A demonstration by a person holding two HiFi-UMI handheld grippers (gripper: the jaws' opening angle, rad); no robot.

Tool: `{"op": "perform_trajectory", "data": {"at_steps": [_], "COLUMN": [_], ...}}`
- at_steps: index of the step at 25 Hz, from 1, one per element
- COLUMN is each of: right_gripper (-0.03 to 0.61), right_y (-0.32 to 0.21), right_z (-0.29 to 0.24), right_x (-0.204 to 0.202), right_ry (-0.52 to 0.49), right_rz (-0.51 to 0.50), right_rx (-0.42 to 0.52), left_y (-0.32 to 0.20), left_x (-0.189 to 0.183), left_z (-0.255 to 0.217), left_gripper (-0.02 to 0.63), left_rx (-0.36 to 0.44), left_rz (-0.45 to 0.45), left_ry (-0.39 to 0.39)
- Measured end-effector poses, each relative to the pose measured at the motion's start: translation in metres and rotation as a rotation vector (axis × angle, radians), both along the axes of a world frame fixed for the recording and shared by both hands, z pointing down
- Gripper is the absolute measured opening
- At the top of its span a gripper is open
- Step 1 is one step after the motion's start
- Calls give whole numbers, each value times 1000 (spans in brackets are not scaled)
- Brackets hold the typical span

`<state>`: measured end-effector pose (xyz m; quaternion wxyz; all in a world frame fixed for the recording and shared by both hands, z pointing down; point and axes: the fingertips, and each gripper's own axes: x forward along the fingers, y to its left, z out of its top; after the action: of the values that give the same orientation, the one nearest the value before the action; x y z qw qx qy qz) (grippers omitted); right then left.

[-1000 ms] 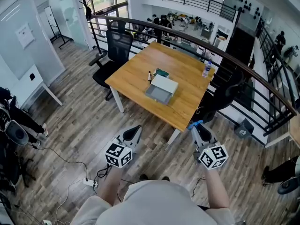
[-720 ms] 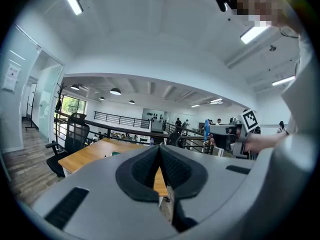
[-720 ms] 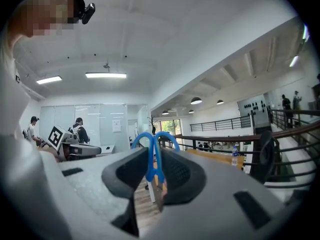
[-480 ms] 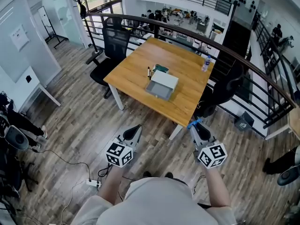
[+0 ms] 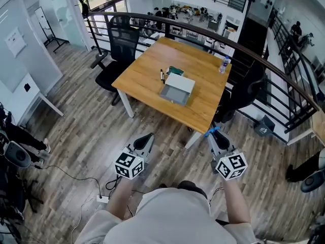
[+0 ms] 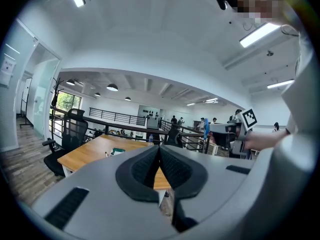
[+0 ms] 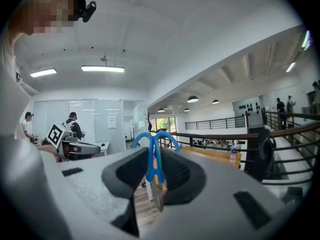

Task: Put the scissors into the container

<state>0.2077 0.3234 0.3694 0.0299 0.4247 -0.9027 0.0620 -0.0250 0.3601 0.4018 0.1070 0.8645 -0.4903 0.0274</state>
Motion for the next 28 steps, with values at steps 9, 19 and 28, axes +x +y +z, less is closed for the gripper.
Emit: {"op": "perform_trajectory", "data": {"at_steps": [9, 19, 28], "right_gripper": [86, 86, 86], "right_y": [-19, -85, -171], "right_z": [8, 28, 35], "right_x": [-23, -37, -35], "right_ry": [1, 8, 17], "right_rz": [-16, -75, -130], "right_rx": [-20, -50, -68], "left_y": [-16, -68, -149], "left_x": [-20, -25, -10], "left_z": [3, 20, 22], "left_gripper": [-8, -8, -8], "left_rx": [-11, -42, -57], "left_rz": [-8, -34, -58], "left_ry": [3, 5, 5]}}
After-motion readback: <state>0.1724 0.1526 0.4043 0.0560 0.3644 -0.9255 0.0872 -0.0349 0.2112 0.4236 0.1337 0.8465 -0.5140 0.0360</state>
